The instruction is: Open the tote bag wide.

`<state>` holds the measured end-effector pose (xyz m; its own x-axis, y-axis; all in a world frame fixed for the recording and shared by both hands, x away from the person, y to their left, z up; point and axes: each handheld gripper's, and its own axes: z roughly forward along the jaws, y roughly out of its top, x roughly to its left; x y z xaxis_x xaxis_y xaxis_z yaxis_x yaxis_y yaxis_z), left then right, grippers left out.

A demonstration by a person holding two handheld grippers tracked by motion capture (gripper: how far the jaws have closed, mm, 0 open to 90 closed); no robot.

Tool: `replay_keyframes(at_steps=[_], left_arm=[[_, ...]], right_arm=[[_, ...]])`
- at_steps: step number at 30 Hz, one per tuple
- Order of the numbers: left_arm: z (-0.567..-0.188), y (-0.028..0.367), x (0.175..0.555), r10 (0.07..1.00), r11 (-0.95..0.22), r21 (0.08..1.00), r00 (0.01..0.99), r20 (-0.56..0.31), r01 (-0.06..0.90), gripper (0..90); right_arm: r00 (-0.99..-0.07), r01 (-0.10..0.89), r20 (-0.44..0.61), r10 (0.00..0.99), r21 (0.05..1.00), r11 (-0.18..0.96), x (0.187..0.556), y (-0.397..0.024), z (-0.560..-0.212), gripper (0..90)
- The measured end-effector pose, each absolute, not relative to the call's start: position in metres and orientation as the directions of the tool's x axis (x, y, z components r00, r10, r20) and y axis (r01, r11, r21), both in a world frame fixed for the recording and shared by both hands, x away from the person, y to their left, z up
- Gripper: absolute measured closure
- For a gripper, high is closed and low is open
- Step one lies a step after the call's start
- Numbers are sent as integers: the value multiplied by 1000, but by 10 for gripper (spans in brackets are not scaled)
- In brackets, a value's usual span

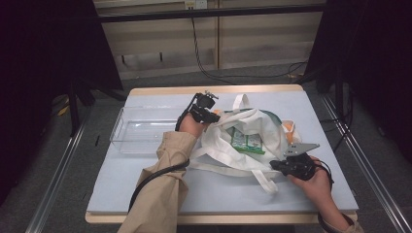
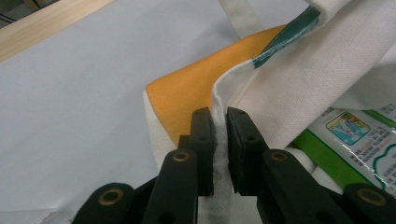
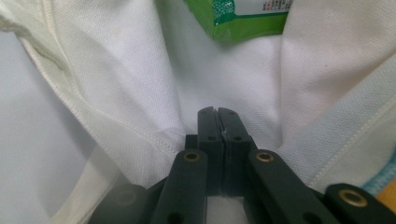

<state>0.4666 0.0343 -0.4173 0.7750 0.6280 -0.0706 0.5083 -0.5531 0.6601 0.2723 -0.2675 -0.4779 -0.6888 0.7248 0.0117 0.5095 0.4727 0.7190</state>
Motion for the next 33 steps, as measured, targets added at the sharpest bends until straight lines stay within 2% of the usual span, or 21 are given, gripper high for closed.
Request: replay_keyframes(at_steps=[12, 22, 33], left_arm=[[-395, 53, 448, 609, -532, 701, 790, -72, 475, 780], [-386, 54, 431, 582, -541, 712, 810, -66, 447, 811], [-385, 61, 423, 574, -513, 737, 814, -85, 439, 731]], right_arm=[[-681, 509, 36, 732, 742, 437, 275, -269, -474, 882], [-676, 512, 51, 735, 750, 420, 278, -267, -470, 883], [-670, 511, 53, 741, 756, 408, 280, -265, -468, 864]])
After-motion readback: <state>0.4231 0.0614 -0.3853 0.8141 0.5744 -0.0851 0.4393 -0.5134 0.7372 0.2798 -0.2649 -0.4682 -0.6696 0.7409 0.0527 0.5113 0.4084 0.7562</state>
